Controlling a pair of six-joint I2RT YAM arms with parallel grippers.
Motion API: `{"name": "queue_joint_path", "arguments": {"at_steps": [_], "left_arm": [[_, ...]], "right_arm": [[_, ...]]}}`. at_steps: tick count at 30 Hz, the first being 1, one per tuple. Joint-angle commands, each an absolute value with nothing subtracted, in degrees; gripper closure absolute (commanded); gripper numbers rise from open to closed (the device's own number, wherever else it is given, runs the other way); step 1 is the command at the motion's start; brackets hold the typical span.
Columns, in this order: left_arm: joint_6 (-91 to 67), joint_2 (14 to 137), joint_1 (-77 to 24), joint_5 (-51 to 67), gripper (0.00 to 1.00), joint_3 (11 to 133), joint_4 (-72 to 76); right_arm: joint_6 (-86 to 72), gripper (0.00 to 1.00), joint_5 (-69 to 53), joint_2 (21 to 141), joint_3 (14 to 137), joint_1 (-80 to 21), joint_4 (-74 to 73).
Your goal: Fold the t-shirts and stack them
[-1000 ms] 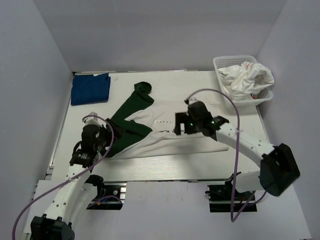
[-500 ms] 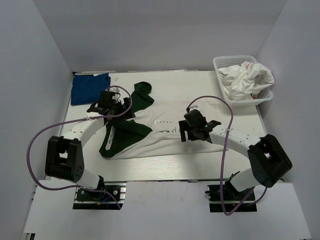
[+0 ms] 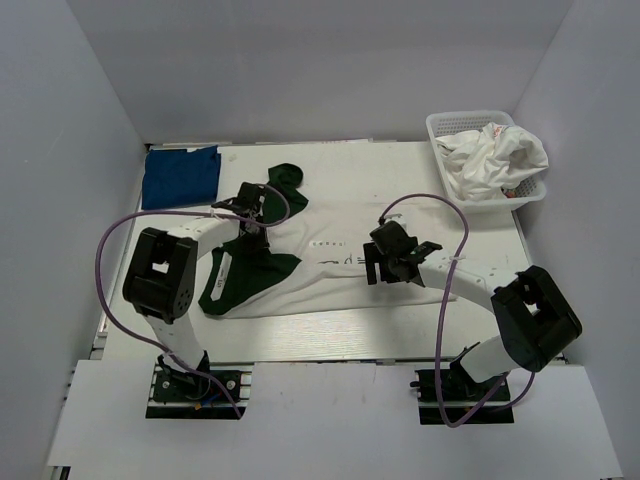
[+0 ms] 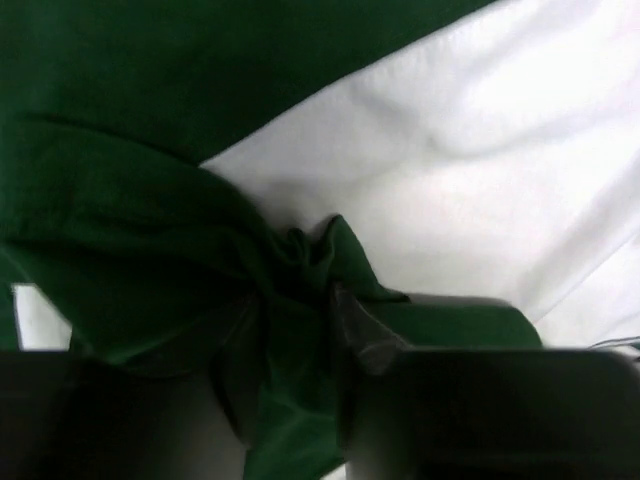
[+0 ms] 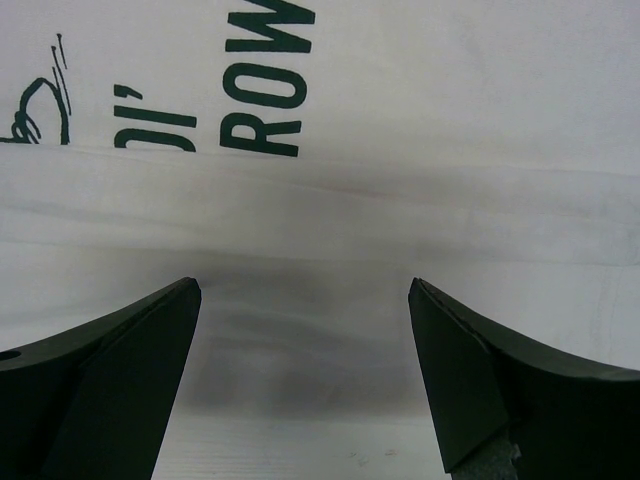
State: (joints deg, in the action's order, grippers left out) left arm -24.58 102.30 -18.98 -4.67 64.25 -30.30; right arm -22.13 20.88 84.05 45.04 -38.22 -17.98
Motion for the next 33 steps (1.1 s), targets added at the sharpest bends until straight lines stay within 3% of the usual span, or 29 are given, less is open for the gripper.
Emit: {"name": "queue_joint_path", "arguments": {"at_steps": [1, 2, 4, 5, 9, 20, 22, 23, 25, 26, 33], "left_arm": [[-25.5, 100.6, -20.0, -8.0, 0.64, 65.2, -33.3], [-26.0, 99.8, -20.7, -9.2, 0.80, 65.2, -33.8], [-26.0, 98.7, -21.4, -10.3, 0.97, 65.2, -33.8], [-26.0, 97.6, -21.4, -10.3, 1.00, 66.0, -33.8], [-24.6, 95.5, -22.6, -10.9, 1.00, 67.4, -33.8], [-9.1, 95.6, -25.6, -7.7, 1.00, 66.9, -16.8], [-6.9, 96.2, -25.6, -7.0, 0.84, 66.2, -13.7], [-6.9, 96.2, -25.6, -7.0, 0.49, 66.2, -13.7], [-6.2, 96.2, -25.6, -8.8, 0.08, 66.2, -13.7], [-6.8, 96.2, -25.6, -9.8, 0.00, 66.2, -14.2], [-10.1, 90.5, -25.6, -9.8, 0.00, 65.9, -16.6]], "right_arm": [[-22.9, 0.10, 21.6, 82.5, 44.2, -38.1, -17.1], [-23.1, 0.10, 21.3, 82.4, 44.1, -37.9, -17.1], [-22.9, 0.10, 20.7, 82.0, 43.9, -37.9, -16.6], [-22.9, 0.10, 20.3, 81.7, 43.9, -37.9, -16.5], [-22.9, 0.10, 18.9, 81.3, 43.2, -38.1, -16.8], [-23.0, 0.10, 17.8, 80.5, 42.4, -38.1, -14.4], [-23.1, 0.10, 17.8, 80.2, 42.3, -38.0, -14.2], [-23.1, 0.10, 18.0, 80.3, 42.2, -37.9, -14.3], [-23.1, 0.10, 18.7, 80.1, 42.3, -37.9, -14.6], [-23.2, 0.10, 18.6, 79.8, 42.4, -38.0, -14.7], [-24.7, 0.10, 20.8, 78.1, 42.2, -38.1, -14.5]]}}
